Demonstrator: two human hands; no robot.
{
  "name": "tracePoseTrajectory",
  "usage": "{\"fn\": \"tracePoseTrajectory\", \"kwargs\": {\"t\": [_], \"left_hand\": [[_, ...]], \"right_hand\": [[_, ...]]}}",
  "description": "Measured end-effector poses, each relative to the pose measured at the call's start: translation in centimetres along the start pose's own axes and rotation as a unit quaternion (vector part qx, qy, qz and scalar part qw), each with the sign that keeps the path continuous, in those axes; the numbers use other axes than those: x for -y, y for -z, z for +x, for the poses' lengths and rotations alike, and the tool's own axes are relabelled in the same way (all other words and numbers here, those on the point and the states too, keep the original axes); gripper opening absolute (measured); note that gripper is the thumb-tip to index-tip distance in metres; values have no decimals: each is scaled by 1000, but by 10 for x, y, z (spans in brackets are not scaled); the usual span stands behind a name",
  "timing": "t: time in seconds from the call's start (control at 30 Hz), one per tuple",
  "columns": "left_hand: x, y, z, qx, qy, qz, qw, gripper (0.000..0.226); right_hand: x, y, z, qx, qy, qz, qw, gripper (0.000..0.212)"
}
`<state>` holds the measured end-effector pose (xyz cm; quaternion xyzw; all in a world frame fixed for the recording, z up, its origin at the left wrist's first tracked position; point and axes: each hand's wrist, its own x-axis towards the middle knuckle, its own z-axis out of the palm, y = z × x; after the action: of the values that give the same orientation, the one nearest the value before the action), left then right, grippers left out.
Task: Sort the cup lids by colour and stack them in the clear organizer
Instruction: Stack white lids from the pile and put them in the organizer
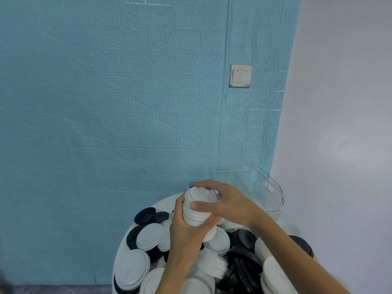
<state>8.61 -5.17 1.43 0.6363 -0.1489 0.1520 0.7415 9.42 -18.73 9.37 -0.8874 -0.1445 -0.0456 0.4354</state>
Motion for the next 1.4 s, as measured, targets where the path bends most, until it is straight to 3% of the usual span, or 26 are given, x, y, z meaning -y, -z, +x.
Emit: {"fn": "tracePoseTrajectory", "kwargs": {"t": [0.27,0.4,0.57,0.67,0.73,0.83,0.9,1.1,1.23,1.4], "left_hand": [[9,3,1,-9,10,8,1000,108],[11,4,-1,-12,7,26,1000,95],[4,7,-3,-26,0,34,999,78],[1,11,-3,-34,6,37,999,78],[3,15,-3,-32,9,48,998,73],[6,17,-3,-30,11,53,998,73],[4,16,-3,-34,8,47,998,77],[7,13,-3,-30,9,39,999,84],[7,15,0,-27,7,44,999,85],[9,16,1,-31,3,55,998,83]], "right_hand": [[-7,-7,0,-1,-14,17,1000,65],[-2,-5,-3,15,-17,14,1000,61],[-7,-7,-6,36,-25,65,997,80],[-17,0,-8,24,-90,146,985,45],[-42,2,-4,-3,-107,-15,994,33],[-77,-8,-3,76,-127,-263,953,40],[-87,-16,-5,111,-141,-283,942,49],[-102,-31,2,123,-143,-302,934,93],[-107,-37,5,107,-132,-305,937,90],[-102,-38,0,60,-129,-286,948,69]]}}
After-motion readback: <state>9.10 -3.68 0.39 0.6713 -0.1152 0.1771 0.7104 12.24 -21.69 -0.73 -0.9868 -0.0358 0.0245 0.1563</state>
